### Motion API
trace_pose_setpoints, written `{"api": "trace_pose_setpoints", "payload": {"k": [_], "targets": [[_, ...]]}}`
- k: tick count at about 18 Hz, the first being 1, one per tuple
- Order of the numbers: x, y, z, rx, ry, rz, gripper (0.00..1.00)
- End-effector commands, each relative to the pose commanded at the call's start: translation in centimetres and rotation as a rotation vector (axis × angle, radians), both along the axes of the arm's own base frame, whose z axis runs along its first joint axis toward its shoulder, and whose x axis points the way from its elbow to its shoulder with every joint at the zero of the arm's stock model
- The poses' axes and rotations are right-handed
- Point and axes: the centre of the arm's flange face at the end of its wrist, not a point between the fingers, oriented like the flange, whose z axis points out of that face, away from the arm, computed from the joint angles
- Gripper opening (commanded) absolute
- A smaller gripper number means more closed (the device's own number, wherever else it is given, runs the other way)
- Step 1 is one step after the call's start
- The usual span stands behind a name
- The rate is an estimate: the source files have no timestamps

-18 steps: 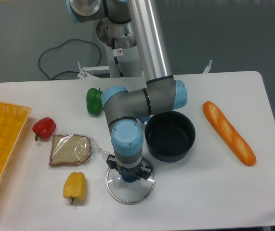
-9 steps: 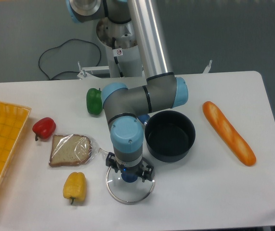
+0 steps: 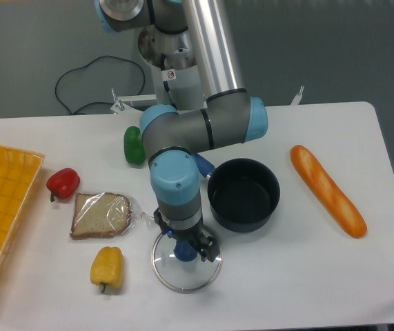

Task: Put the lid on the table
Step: 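Open the gripper and release the glass lid on the table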

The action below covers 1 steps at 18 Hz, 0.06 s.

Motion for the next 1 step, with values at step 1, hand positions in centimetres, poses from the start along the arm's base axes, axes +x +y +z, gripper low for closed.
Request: {"api": "trace_pose_setpoints", "payload": {"k": [1], "targets": [[0.13,0.22,-0.61,-0.004,-0.007,-0.008,1.0]]}}
